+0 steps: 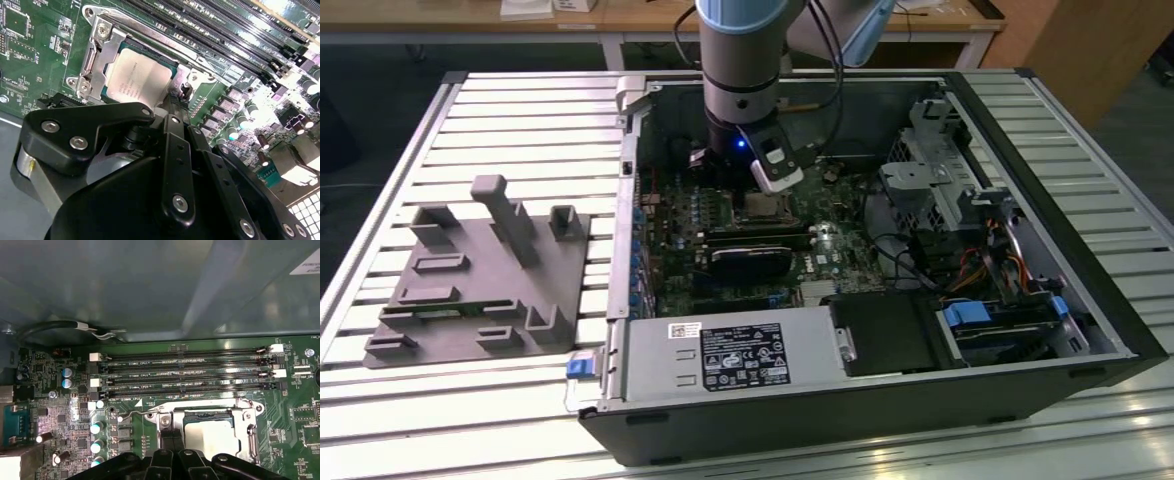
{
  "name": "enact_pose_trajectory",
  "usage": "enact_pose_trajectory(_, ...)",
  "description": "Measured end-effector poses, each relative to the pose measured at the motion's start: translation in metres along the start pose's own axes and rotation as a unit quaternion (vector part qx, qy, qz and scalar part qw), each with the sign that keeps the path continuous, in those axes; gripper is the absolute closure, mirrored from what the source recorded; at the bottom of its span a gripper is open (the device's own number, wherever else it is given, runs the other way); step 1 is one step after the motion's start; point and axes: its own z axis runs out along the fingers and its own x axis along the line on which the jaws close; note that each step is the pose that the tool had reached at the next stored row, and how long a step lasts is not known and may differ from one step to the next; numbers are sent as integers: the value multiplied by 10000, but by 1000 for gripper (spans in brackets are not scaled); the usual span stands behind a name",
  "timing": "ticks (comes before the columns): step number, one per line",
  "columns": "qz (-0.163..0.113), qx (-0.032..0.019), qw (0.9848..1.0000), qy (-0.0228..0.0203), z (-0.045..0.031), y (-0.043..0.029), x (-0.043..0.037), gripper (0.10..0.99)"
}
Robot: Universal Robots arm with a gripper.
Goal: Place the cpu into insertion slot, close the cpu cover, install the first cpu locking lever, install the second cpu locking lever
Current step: 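Close the cpu cover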
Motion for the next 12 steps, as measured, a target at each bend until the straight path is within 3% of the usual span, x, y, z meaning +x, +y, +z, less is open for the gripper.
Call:
enact_pose_trajectory(7, 0, 0, 10000, -1, -4, 1, -1, 980)
enact_pose_trajectory(12, 0, 1, 10000, -1, -69, 9, -2, 980)
